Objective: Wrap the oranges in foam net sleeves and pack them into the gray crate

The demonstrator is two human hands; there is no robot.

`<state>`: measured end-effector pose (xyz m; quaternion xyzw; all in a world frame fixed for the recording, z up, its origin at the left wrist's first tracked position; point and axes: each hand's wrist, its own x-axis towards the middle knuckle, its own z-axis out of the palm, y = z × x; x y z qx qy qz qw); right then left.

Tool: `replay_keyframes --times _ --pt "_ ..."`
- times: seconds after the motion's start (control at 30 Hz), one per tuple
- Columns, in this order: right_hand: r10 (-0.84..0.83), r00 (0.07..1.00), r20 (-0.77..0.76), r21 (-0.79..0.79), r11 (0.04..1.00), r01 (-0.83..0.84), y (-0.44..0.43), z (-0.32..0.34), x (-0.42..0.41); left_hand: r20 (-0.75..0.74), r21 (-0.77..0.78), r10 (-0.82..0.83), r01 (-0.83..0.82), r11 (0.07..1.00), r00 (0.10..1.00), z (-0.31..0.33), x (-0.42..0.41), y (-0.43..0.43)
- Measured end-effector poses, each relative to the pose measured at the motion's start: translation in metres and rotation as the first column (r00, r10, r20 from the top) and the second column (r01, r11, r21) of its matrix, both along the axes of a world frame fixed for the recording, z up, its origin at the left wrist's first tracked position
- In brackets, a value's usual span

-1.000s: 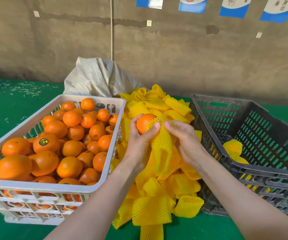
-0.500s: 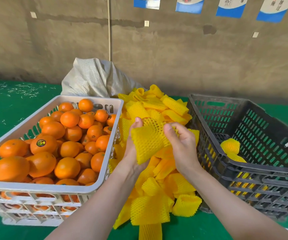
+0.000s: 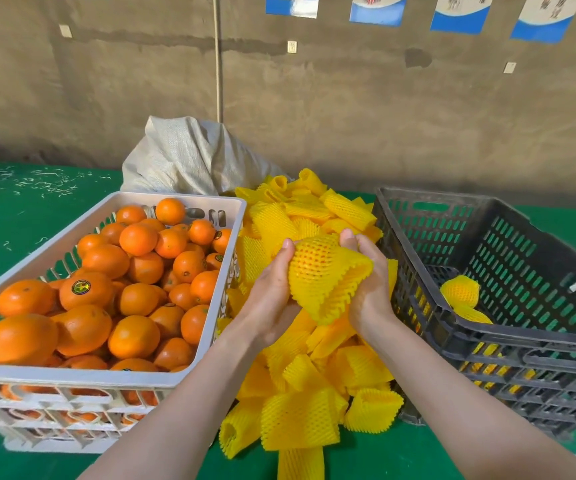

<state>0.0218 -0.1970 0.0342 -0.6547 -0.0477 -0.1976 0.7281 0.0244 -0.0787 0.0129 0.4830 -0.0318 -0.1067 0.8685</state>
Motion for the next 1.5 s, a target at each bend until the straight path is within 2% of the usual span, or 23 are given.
replay_keyframes --times 0.1,0.17,0.2,0.27,0.33,0.47,0.53,0.57,0.67,0.8,0.87,0.93,1.03,1.13,1.27,1.4,1.43,1.5 --pt "0.103 0.979 -0.177 0.199 0.978 -0.067 0.004 -0.003 0.004 -0.046 0.015 0.011 -0.01 1.0 0.999 0.002 -0.003 -0.002" --pt "0.149 0.934 -0.325 0.304 0.952 -0.046 0.008 -0.005 0.005 0.005 0.084 0.105 -0.105 0.991 0.994 0.001 -0.002 -0.007" --pt "0.181 0.916 -0.358 0.346 0.937 -0.05 0.009 -0.006 0.005 0.078 0.133 0.177 -0.187 0.973 0.981 0.0 -0.001 -0.009" --pt "0.228 0.905 -0.358 0.409 0.91 -0.067 0.011 -0.011 0.003 0.277 0.221 0.312 -0.376 0.9 0.909 0.001 -0.004 -0.012" --pt "0.249 0.908 -0.338 0.439 0.895 -0.082 0.011 -0.015 0.002 0.411 0.261 0.379 -0.505 0.822 0.829 0.002 -0.007 -0.015" --pt "0.326 0.884 -0.335 0.53 0.841 -0.109 0.007 -0.008 0.004 0.539 0.264 0.473 -0.674 0.69 0.696 0.005 -0.01 -0.024" --pt "0.304 0.892 -0.333 0.521 0.848 -0.094 0.006 -0.006 0.004 0.589 0.271 0.503 -0.741 0.615 0.632 0.009 -0.009 -0.023" --pt "0.269 0.902 -0.338 0.491 0.868 -0.075 0.005 -0.007 0.003 0.574 0.273 0.508 -0.736 0.62 0.642 0.011 -0.008 -0.023" --pt "0.17 0.908 -0.383 0.428 0.904 0.011 0.003 -0.017 0.006 0.404 0.225 0.527 -0.64 0.735 0.748 0.016 -0.007 -0.023" --pt "0.131 0.913 -0.385 0.474 0.877 0.074 0.0 -0.018 0.009 0.167 0.131 0.557 -0.578 0.805 0.813 0.015 -0.009 -0.026" --pt "0.15 0.918 -0.367 0.53 0.845 0.074 -0.004 -0.016 0.01 0.105 0.009 0.482 -0.486 0.874 0.87 0.013 -0.007 -0.022" --pt "0.169 0.914 -0.368 0.55 0.832 0.067 -0.007 -0.013 0.01 0.119 -0.032 0.373 -0.372 0.928 0.92 0.007 -0.003 -0.017" --pt "0.248 0.899 -0.36 0.602 0.798 0.021 -0.007 -0.008 0.008 0.152 0.088 0.271 -0.286 0.954 0.95 0.001 -0.005 -0.016" --pt "0.332 0.867 -0.371 0.652 0.758 -0.011 -0.003 -0.007 0.006 0.207 0.258 0.318 -0.365 0.895 0.925 0.0 -0.004 -0.017" --pt "0.384 0.852 -0.356 0.665 0.745 -0.058 -0.004 -0.008 -0.002 0.23 0.226 0.256 -0.307 0.924 0.939 0.007 -0.002 -0.016" --pt "0.397 0.863 -0.314 0.546 0.819 -0.178 -0.005 -0.008 -0.005 0.037 0.2 0.27 -0.272 0.941 0.962 0.013 0.006 -0.007" --pt "0.383 0.864 -0.326 0.489 0.851 -0.192 -0.003 -0.009 -0.006 -0.005 0.269 0.268 -0.257 0.928 0.963 0.013 0.008 -0.005" --pt "0.344 0.874 -0.344 0.372 0.904 -0.21 0.001 -0.011 -0.007 0.001 0.402 0.273 -0.25 0.881 0.962 0.012 0.007 -0.004"
